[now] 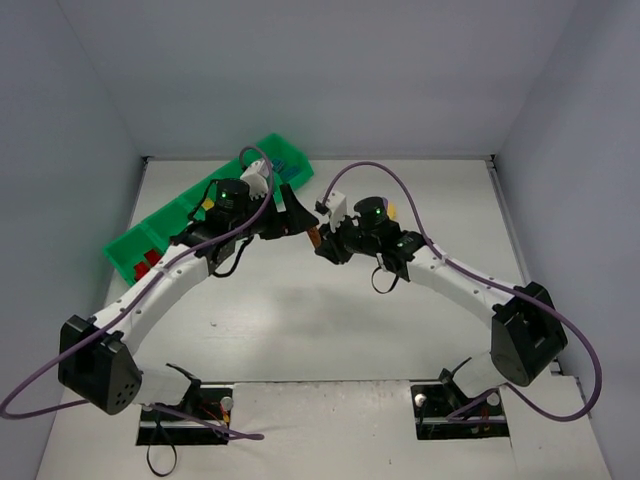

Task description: Sort the legos into containers by color

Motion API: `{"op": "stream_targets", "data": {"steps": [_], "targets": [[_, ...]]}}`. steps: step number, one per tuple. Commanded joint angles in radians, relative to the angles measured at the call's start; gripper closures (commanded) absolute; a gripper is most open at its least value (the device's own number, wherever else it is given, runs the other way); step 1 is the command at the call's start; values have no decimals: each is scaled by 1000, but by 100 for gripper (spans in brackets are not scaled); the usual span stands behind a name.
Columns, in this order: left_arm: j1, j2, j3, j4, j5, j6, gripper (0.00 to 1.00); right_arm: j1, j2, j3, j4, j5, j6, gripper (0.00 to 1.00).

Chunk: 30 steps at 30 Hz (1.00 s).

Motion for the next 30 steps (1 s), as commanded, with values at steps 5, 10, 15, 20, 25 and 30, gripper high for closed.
{"op": "stream_targets", "data": {"steps": [5, 10, 15, 20, 25, 30], "targets": [[-23, 35, 10, 93, -53, -55, 20, 14, -10, 45, 90, -19, 12, 100], [-25, 40, -22, 108, -88, -61, 20, 14, -16, 34, 107, -24, 29, 100], [-25, 58, -35, 174, -74, -91, 21, 14, -13, 27, 118, -47, 44, 100], [-33, 86, -56, 234, -47, -113, 29, 14, -12, 25, 130, -51, 54, 100], [-37, 97, -78, 280, -31, -122, 51, 15, -10, 27, 133, -57, 54, 100], [-36, 81, -75, 251, -53, -101, 91, 15, -12, 17, 133, -42, 58, 77]]}}
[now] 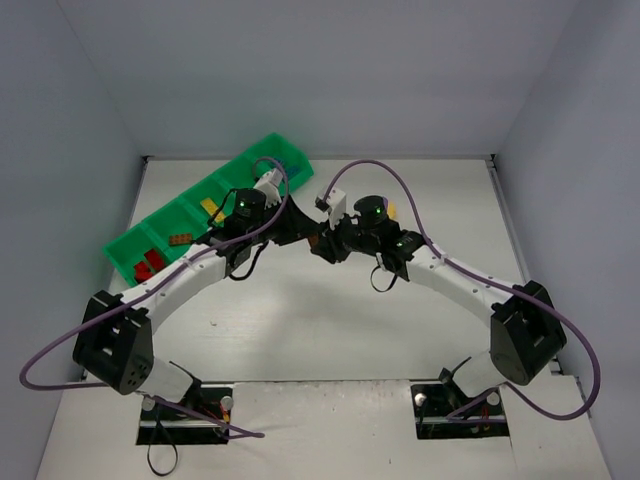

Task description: Sort the legos into containers by color

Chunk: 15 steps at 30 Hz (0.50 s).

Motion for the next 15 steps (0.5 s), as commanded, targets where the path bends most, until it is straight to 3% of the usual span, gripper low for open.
{"op": "stream_targets", "data": {"steps": [1, 2, 5, 6, 8, 11, 15], "targets": [[4, -38, 19, 35, -23, 33, 91, 7, -16, 16, 89, -7, 8, 69], [4, -41, 21, 24, -39, 41, 91, 7, -17, 13, 87, -2, 10, 55], [13, -57, 26, -26, -67, 73, 91, 6, -23, 5, 87, 19, 16, 31], [28, -64, 26, -39, -75, 82, 91, 4, -25, 3, 84, 28, 16, 27], [50, -81, 29, -112, -107, 114, 91, 3, -33, -3, 75, 59, 23, 21], [138, -118, 38, -209, -153, 162, 91, -11, -46, -9, 55, 106, 31, 19], [298, -164, 78, -352, -373, 281, 91, -49, -83, -35, 40, 175, 74, 19]]}}
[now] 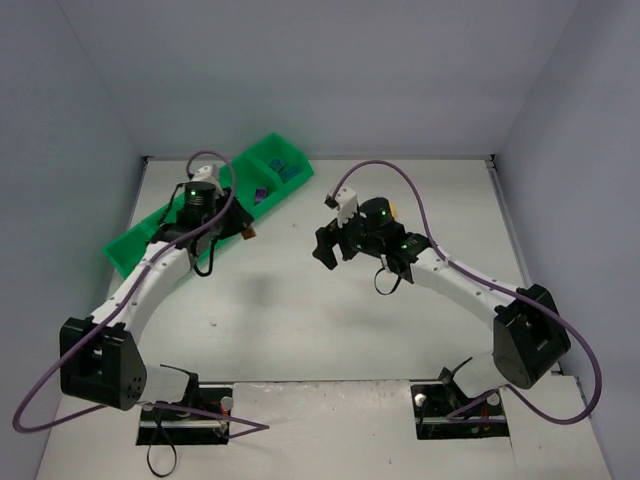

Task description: Sort the legos into containers by color

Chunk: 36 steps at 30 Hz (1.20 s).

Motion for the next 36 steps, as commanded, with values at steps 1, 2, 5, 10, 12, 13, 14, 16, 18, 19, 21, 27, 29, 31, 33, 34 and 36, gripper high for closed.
{"op": "stream_targets", "data": {"steps": [1, 2, 5, 10, 12, 13, 14, 16, 18, 19, 21, 27, 29, 31, 33, 34, 36], "targets": [[104, -76, 101, -149, -241, 141, 91, -36, -75, -15, 28, 90, 45, 19], [126, -73, 111, -161, -290, 159, 91, -44, -81, -27, 21, 116, 48, 19], [235, -38, 139, -163, -376, 199, 91, -77, -98, -44, 7, 168, 97, 19], [367, 104, 203, -140, -402, 207, 84, -157, -124, -78, -9, 235, 174, 20], [384, 151, 243, -138, -414, 213, 82, -175, -127, -76, -16, 300, 192, 20], [402, 196, 257, -146, -428, 211, 77, -189, -129, -73, -24, 326, 212, 20], [411, 217, 272, -151, -427, 207, 73, -198, -123, -69, -29, 341, 222, 20], [423, 264, 309, -157, -424, 205, 64, -224, -115, -53, -38, 364, 244, 20], [430, 287, 337, -163, -421, 210, 57, -238, -95, -43, -45, 377, 260, 20], [430, 299, 343, -163, -419, 213, 51, -246, -86, -29, -53, 410, 268, 20], [430, 304, 354, -166, -411, 214, 45, -263, -52, -17, -64, 435, 295, 20], [427, 260, 363, -195, -365, 188, 27, -317, 76, 65, -73, 478, 366, 21], [425, 237, 365, -212, -320, 162, 27, -332, 139, 101, -73, 481, 369, 22], [410, 206, 363, -240, -281, 149, 26, -349, 210, 131, -73, 486, 360, 23], [378, 169, 359, -273, -254, 145, 26, -364, 256, 172, -73, 490, 347, 27], [364, 154, 345, -279, -246, 147, 26, -370, 297, 186, -72, 487, 347, 30], [323, 106, 326, -301, -227, 151, 26, -384, 354, 221, -72, 484, 334, 33]]}}
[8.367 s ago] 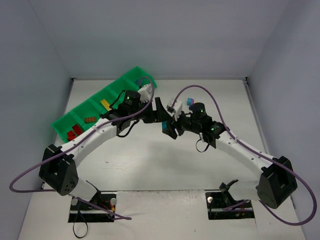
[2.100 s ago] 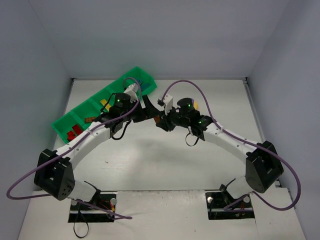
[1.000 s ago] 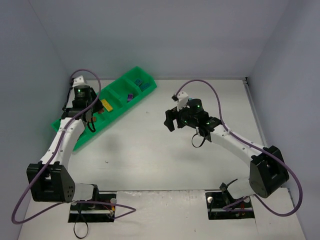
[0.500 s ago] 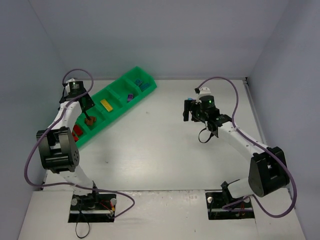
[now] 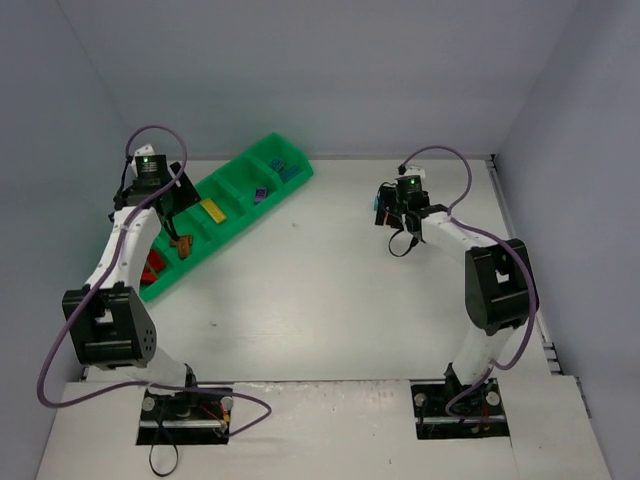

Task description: Sort the legos into containers by color

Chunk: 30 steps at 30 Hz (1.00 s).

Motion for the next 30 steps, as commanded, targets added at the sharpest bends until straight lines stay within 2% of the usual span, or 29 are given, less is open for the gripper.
{"op": "stream_targets", "data": {"steps": [1, 6, 17, 19, 24, 28, 29, 30], "targets": [[-70, -113, 7, -52, 60, -11, 26, -21, 78, 84, 33, 23, -10, 34], [-170, -180, -22, -110, 74, 11, 26, -39, 188, 161, 31, -3, -50, 38], [-208, -245, -98, -130, 125, 5, 26, -61, 319, 237, 25, -63, -105, 47], [-210, -251, -107, -130, 125, 3, 27, -62, 322, 248, 26, -63, -111, 55], [-213, -266, -130, -127, 125, 0, 26, -77, 333, 250, 22, -93, -126, 59], [-215, -275, -138, -130, 128, 3, 26, -90, 344, 260, 7, -121, -125, 71], [-215, -277, -135, -130, 131, 3, 26, -88, 342, 260, 5, -124, -128, 76], [-219, -280, -135, -130, 131, 6, 26, -88, 341, 260, 3, -126, -136, 87]]}}
